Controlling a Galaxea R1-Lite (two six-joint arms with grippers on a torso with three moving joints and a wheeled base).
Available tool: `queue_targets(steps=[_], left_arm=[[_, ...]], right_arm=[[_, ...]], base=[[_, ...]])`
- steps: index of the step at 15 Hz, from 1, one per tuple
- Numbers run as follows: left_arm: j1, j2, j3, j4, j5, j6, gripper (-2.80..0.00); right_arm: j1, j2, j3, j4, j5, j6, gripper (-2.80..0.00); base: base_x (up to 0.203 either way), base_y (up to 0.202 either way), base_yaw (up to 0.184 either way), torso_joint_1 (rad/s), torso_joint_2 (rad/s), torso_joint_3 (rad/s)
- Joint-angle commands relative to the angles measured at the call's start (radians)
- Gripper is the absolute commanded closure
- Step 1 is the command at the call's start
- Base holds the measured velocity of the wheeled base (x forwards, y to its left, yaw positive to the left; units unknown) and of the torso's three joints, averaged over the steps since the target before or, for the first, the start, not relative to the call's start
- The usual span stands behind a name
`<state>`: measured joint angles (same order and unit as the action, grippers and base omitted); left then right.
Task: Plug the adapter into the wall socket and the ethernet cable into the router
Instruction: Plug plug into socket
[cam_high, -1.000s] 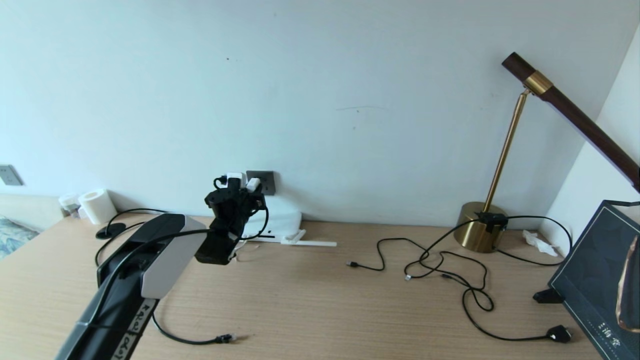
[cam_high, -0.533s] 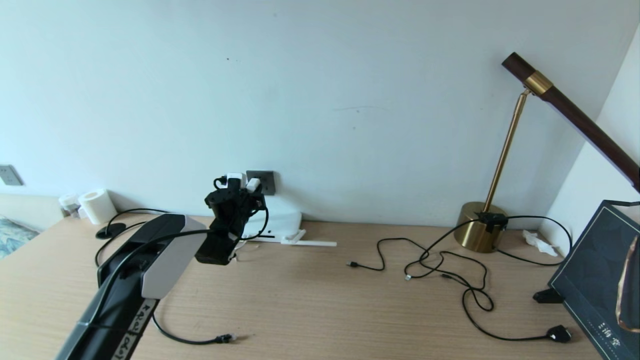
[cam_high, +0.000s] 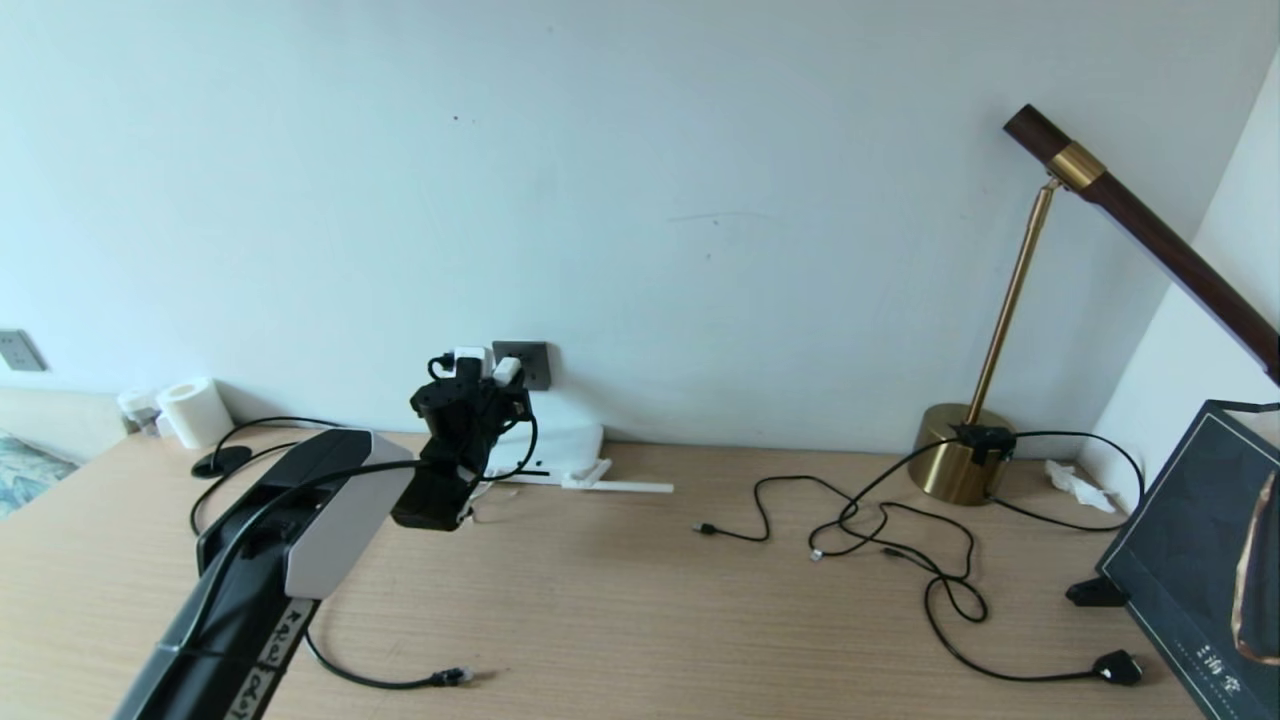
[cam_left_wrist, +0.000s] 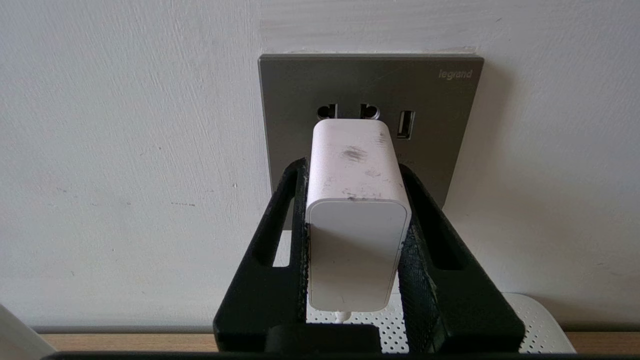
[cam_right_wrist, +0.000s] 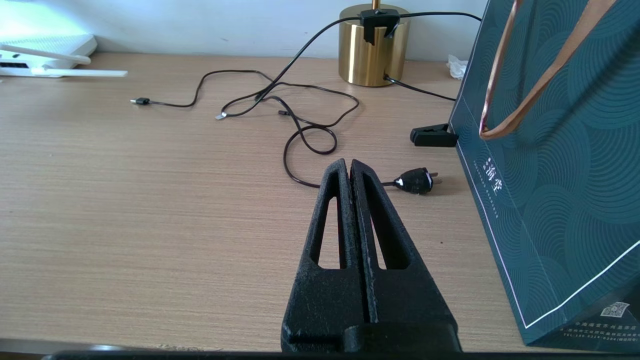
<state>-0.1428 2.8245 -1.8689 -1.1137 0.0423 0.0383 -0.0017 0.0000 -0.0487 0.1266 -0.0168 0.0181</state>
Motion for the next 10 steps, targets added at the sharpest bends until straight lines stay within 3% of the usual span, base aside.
queue_targets(steps=[1, 10], left_arm=[[0.0, 0.004, -0.004, -0.002, 0.001, 0.0, 0.0], [-0.004, 0.004, -0.01, -0.011, 0.004, 0.002, 0.0]], right_arm=[[0.0, 0.0, 0.0, 0.001, 0.0, 0.0, 0.0], [0.0, 0.0, 0.0, 0.001, 0.0, 0.0, 0.0]], base=[[0.0, 0.0, 0.0, 0.0, 0.0, 0.0], [0.0, 0.0, 0.0, 0.0, 0.0, 0.0]])
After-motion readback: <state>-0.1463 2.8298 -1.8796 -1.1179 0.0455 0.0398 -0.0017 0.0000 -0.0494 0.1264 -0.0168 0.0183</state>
